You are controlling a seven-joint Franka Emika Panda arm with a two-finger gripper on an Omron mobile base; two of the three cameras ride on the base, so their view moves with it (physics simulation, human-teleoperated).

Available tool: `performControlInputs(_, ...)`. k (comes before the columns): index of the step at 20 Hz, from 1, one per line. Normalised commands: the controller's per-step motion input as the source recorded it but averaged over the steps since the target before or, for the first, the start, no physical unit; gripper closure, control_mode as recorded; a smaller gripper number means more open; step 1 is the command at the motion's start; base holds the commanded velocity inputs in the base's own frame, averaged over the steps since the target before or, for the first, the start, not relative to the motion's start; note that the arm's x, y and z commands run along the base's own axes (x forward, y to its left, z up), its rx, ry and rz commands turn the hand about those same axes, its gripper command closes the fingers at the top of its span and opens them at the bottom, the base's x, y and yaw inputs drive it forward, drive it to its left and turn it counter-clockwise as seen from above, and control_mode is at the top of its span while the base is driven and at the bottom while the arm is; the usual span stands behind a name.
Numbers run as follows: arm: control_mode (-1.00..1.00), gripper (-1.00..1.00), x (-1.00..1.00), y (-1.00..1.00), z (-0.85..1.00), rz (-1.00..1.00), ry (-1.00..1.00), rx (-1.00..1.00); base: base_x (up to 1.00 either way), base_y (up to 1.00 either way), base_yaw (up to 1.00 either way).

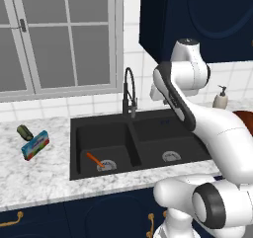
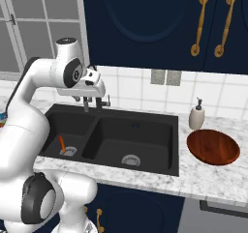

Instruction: Pick the carrot from the sink and place it in the bowl. Then pick the bowl and place it in the microwave. Then close the microwave door and press the start button.

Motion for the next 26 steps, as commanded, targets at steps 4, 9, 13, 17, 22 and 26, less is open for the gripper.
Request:
performControlInputs(4,-1.00,-1.00,-0.03,-0.01,0.00,0.00,0.00,0.00,0.00,0.00,0.00)
performControlInputs(9,-1.00,-1.00,-0.08,0.68,-0.26,0.00,0.03,-0.02,0.00,0.00,0.00)
performControlInputs(13,-1.00,-1.00,-0.04,1.00,-1.00,0.00,0.00,0.00,0.00,0.00,0.00)
performControlInputs(17,-1.00,-1.00,0.03,1.00,-1.00,0.00,0.00,0.00,0.00,0.00,0.00)
performControlInputs(22,-1.00,-1.00,0.36,0.99,-0.83,-0.05,-0.02,-0.09,0.00,0.00,0.00)
performControlInputs(26,-1.00,-1.00,0.86,0.78,-0.90,-0.06,0.01,-0.11,0.00,0.00,0.00)
